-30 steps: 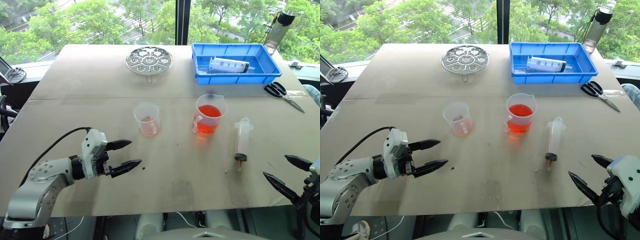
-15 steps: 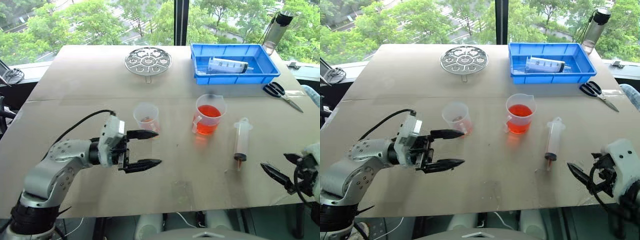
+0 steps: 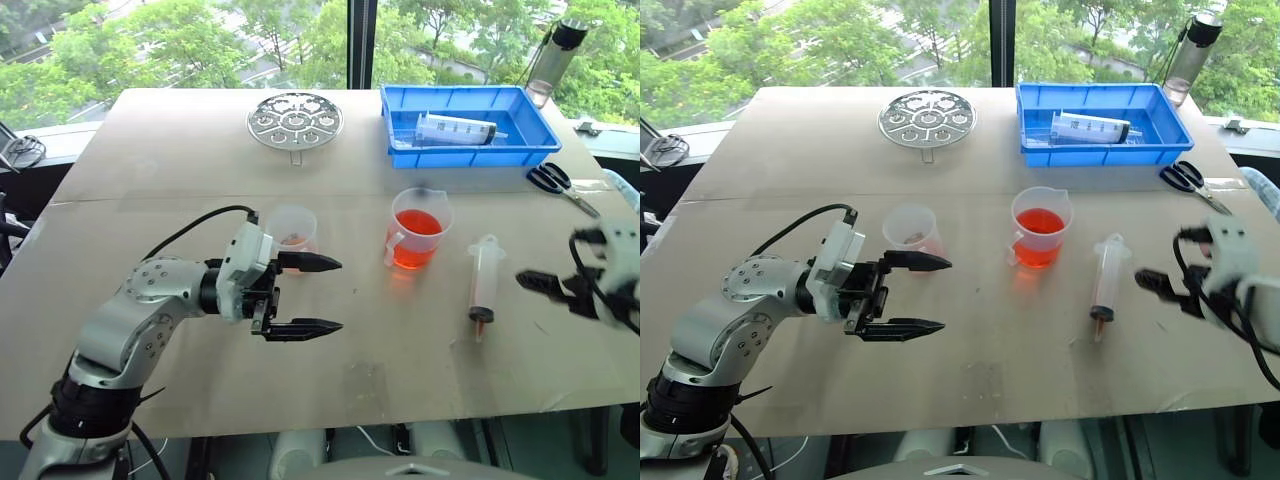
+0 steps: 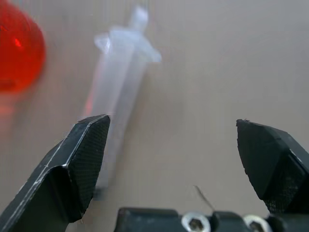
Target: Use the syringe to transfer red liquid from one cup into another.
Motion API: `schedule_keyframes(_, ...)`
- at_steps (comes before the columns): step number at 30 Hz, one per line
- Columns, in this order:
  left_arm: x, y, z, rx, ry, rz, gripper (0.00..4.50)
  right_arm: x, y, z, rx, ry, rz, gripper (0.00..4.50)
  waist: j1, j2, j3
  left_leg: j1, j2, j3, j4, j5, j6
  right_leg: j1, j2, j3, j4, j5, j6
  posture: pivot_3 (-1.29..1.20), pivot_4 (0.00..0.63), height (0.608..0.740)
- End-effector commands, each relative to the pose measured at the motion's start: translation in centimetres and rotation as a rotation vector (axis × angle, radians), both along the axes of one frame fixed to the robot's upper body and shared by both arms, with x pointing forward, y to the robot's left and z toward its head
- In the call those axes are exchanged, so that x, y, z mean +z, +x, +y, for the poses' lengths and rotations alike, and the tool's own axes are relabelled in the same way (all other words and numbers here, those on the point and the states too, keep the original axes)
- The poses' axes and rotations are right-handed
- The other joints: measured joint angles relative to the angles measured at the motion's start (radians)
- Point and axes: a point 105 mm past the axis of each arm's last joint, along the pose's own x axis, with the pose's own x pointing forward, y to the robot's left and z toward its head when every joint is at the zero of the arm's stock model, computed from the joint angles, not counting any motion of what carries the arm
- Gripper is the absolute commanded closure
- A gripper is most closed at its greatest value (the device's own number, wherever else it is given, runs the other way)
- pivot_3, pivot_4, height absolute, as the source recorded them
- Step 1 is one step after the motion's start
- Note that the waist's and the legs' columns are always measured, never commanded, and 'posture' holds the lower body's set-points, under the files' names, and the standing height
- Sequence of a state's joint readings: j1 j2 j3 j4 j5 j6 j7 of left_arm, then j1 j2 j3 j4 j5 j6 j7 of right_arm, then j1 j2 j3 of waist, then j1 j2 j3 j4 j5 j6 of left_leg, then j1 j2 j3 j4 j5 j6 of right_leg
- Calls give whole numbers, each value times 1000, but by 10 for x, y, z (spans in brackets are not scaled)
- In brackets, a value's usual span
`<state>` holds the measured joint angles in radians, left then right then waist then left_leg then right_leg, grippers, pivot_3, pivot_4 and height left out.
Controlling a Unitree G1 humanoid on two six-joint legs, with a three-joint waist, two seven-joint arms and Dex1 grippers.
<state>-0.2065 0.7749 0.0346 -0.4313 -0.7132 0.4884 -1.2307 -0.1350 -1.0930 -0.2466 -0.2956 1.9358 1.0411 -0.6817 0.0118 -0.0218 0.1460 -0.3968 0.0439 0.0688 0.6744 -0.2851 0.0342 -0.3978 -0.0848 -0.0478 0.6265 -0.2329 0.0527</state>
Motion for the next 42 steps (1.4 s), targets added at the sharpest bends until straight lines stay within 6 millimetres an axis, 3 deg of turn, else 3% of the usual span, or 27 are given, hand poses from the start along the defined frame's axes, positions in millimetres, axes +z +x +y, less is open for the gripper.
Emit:
schedule_keyframes(1,7,-4,-3,6,-23,-28,59,11,19,20,24,76,-34,0,0,0,0,0,0,0,0,0,0,0,0,0,0,0,0,0,150,740)
schedule_keyframes(8,4,-7,-2,33,-23,-21,59,6,37,35,20,71,19,0,5,0,0,-3,0,1,1,2,-3,-2,0,0,0,0,0,0,150,740)
schedule_keyframes(14,2,-10,-2,57,-25,-16,59,-7,34,35,44,16,92,0,1,0,0,-3,0,2,1,1,-2,-3,-1,1,0,0,0,0,150,740)
schedule_keyframes(40,-4,-19,-2,81,-28,13,59,-33,37,28,66,-58,277,0,0,0,0,-3,1,3,1,-1,1,-4,0,2,1,0,0,0,150,740)
schedule_keyframes(42,-5,-20,-2,83,-29,14,0,-35,36,27,77,-65,295,771,0,0,0,-3,1,3,1,-1,1,-4,0,3,1,0,0,0,150,740)
